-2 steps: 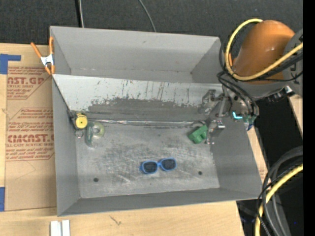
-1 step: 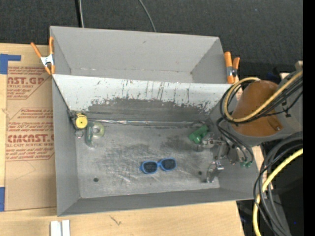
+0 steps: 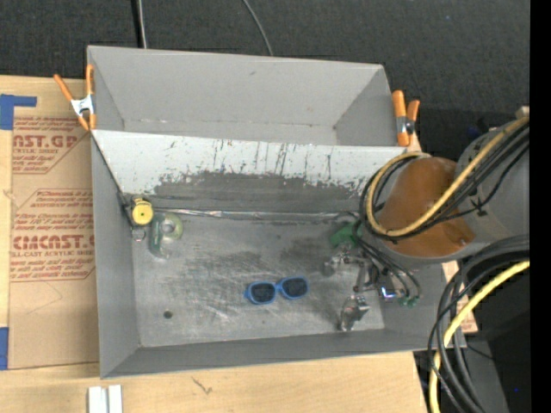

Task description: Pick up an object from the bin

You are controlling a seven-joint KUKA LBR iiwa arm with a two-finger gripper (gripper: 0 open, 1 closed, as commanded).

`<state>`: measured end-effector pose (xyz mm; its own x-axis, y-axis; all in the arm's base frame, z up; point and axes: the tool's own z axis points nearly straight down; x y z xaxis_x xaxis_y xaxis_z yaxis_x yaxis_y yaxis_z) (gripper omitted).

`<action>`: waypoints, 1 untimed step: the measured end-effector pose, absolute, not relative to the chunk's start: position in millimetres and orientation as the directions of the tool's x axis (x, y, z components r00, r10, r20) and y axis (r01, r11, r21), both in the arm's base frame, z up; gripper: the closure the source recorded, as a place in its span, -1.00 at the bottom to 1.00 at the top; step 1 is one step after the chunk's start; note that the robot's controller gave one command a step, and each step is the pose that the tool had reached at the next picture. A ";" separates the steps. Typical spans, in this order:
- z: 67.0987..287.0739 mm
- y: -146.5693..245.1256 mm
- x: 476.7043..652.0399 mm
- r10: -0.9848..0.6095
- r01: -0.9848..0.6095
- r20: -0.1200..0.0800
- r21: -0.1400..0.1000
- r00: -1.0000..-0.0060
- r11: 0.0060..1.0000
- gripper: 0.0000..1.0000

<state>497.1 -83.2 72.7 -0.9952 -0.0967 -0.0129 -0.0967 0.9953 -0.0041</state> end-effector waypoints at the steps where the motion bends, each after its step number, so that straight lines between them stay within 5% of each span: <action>1: 98.4 11.1 487.4 -0.067 -0.067 -0.002 0.005 -0.998 0.998 -1.00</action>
Offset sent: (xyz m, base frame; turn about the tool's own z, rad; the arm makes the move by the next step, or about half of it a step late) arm -0.0098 0.0876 0.0252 0.0383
